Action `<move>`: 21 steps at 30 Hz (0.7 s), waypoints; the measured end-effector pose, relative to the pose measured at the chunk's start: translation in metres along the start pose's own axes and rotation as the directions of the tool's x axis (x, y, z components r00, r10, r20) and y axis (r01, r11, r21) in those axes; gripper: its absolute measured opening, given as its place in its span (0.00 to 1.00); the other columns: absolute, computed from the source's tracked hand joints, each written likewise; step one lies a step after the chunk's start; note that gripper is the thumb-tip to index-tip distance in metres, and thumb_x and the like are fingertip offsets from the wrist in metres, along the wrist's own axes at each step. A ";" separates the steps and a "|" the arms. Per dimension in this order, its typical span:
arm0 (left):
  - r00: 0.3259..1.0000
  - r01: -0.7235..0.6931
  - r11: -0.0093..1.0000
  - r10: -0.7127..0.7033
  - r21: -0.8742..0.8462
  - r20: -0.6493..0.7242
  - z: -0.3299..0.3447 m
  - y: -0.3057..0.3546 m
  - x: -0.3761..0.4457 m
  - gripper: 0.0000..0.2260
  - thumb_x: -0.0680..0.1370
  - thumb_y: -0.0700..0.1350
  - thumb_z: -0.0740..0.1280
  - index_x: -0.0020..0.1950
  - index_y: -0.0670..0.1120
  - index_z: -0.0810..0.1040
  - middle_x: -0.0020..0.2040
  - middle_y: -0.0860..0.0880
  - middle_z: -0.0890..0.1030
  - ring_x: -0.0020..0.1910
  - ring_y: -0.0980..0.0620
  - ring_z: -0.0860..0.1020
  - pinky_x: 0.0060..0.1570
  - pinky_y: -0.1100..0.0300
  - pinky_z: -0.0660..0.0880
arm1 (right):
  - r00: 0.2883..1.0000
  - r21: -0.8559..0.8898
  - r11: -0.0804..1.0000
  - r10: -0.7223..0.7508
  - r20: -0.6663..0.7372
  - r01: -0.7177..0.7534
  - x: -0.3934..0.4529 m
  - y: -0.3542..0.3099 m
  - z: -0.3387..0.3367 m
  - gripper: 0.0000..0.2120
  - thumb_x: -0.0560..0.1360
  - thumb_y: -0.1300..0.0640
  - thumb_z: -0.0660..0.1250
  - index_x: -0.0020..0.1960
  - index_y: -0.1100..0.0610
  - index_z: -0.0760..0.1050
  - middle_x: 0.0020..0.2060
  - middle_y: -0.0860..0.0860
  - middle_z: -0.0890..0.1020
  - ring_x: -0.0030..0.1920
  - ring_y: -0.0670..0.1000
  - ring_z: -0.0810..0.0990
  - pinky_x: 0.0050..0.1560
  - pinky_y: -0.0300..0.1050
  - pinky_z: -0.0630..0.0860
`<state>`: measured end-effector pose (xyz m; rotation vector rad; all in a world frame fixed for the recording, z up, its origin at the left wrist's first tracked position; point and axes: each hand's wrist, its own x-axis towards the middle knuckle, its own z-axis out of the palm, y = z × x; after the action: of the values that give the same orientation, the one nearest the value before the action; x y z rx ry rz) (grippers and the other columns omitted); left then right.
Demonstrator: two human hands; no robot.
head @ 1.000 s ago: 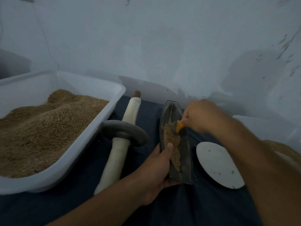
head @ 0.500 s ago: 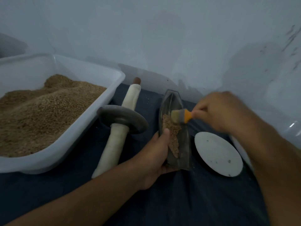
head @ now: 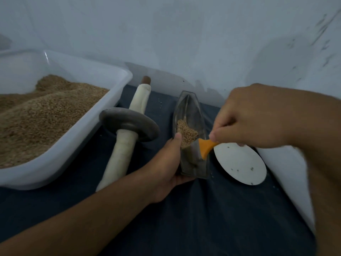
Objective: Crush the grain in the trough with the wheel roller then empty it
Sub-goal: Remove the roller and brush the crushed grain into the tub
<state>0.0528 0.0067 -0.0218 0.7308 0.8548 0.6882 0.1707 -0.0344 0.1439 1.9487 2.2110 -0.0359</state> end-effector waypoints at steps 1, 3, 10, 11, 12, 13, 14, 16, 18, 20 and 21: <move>1.000 -0.002 1.000 0.002 0.001 0.005 0.000 0.000 0.000 0.20 0.83 0.62 0.53 0.67 0.55 0.75 0.53 0.50 0.85 0.48 0.51 0.85 0.37 0.57 0.81 | 1.000 -0.037 0.999 0.008 -0.022 -0.009 0.010 -0.001 0.005 0.15 0.75 0.42 0.66 0.37 0.48 0.83 0.27 0.46 0.80 0.29 0.42 0.76 0.31 0.40 0.72; 1.000 -0.003 1.000 0.003 0.000 0.015 0.000 0.000 -0.001 0.20 0.83 0.62 0.53 0.67 0.55 0.75 0.52 0.50 0.85 0.49 0.51 0.85 0.40 0.56 0.81 | 0.997 -0.077 0.996 0.041 -0.072 -0.047 0.026 0.000 0.015 0.13 0.77 0.47 0.68 0.40 0.54 0.83 0.29 0.50 0.78 0.31 0.47 0.74 0.35 0.43 0.73; 1.000 0.013 1.000 -0.013 -0.011 0.013 0.000 0.002 -0.003 0.20 0.83 0.62 0.54 0.69 0.55 0.73 0.57 0.49 0.84 0.52 0.48 0.84 0.39 0.55 0.81 | 0.998 -0.055 0.998 0.036 -0.049 -0.039 -0.004 0.008 -0.011 0.14 0.69 0.37 0.63 0.36 0.43 0.83 0.26 0.44 0.80 0.31 0.44 0.79 0.34 0.45 0.78; 1.000 0.013 1.000 -0.013 -0.015 0.016 -0.001 0.001 -0.002 0.20 0.83 0.62 0.54 0.69 0.55 0.73 0.58 0.48 0.84 0.52 0.48 0.84 0.39 0.55 0.81 | 1.000 -0.058 0.998 0.012 -0.011 -0.013 -0.007 0.002 -0.012 0.14 0.68 0.37 0.61 0.36 0.41 0.83 0.25 0.42 0.80 0.31 0.40 0.78 0.32 0.41 0.76; 1.000 0.014 1.000 -0.014 -0.020 0.018 -0.001 0.001 -0.002 0.20 0.83 0.62 0.55 0.69 0.55 0.73 0.58 0.48 0.84 0.52 0.48 0.84 0.40 0.55 0.82 | 1.000 -0.086 0.996 -0.015 0.004 0.015 -0.007 -0.003 -0.010 0.15 0.69 0.37 0.62 0.36 0.44 0.83 0.26 0.42 0.80 0.30 0.39 0.77 0.30 0.38 0.73; 1.000 0.015 1.000 -0.015 -0.024 0.018 -0.002 0.001 -0.002 0.20 0.83 0.62 0.55 0.69 0.54 0.73 0.57 0.48 0.84 0.51 0.48 0.84 0.42 0.54 0.82 | 1.000 -0.132 0.991 -0.028 -0.006 0.027 -0.002 -0.007 -0.006 0.15 0.71 0.40 0.64 0.36 0.47 0.83 0.27 0.45 0.81 0.29 0.42 0.77 0.29 0.37 0.72; 1.000 0.015 1.000 -0.015 -0.026 0.017 -0.002 0.001 -0.002 0.20 0.83 0.61 0.54 0.68 0.54 0.74 0.55 0.49 0.85 0.50 0.49 0.84 0.43 0.54 0.82 | 0.999 -0.173 0.985 -0.025 -0.026 0.020 0.007 -0.010 0.000 0.14 0.74 0.43 0.66 0.38 0.50 0.83 0.29 0.48 0.81 0.30 0.44 0.76 0.31 0.40 0.73; 1.000 0.011 1.000 -0.011 -0.025 0.023 -0.001 0.001 -0.001 0.19 0.83 0.61 0.54 0.66 0.54 0.76 0.52 0.50 0.86 0.49 0.51 0.85 0.46 0.54 0.81 | 0.997 -0.194 0.981 0.015 -0.075 -0.030 0.026 -0.013 0.010 0.11 0.76 0.51 0.68 0.38 0.55 0.80 0.30 0.51 0.77 0.32 0.49 0.74 0.31 0.43 0.70; 0.999 0.016 0.999 -0.015 -0.031 0.032 0.000 0.002 -0.002 0.19 0.83 0.61 0.53 0.64 0.54 0.77 0.51 0.51 0.86 0.48 0.52 0.85 0.45 0.55 0.81 | 0.993 -0.146 0.986 0.069 -0.101 -0.083 0.035 -0.009 0.011 0.15 0.77 0.53 0.69 0.34 0.56 0.74 0.29 0.52 0.72 0.30 0.51 0.71 0.31 0.43 0.69; 0.999 0.018 0.999 -0.017 -0.029 0.043 0.000 0.003 -0.003 0.19 0.83 0.61 0.54 0.64 0.54 0.77 0.51 0.51 0.86 0.48 0.52 0.85 0.42 0.55 0.81 | 0.993 -0.131 0.987 0.083 -0.088 -0.094 0.026 -0.003 0.002 0.16 0.76 0.47 0.70 0.33 0.54 0.76 0.28 0.51 0.74 0.31 0.50 0.73 0.34 0.45 0.73; 0.999 0.019 0.999 -0.017 -0.031 0.041 0.000 0.003 -0.003 0.19 0.83 0.62 0.54 0.64 0.53 0.77 0.51 0.50 0.86 0.48 0.51 0.85 0.42 0.55 0.82 | 0.995 -0.137 0.987 0.068 -0.073 -0.077 0.017 -0.002 -0.005 0.17 0.74 0.44 0.68 0.32 0.54 0.78 0.25 0.50 0.75 0.30 0.48 0.74 0.34 0.45 0.72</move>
<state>0.0504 0.0060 -0.0185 0.7060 0.8105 0.6671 0.1663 -0.0171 0.1454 1.9791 2.1184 0.1940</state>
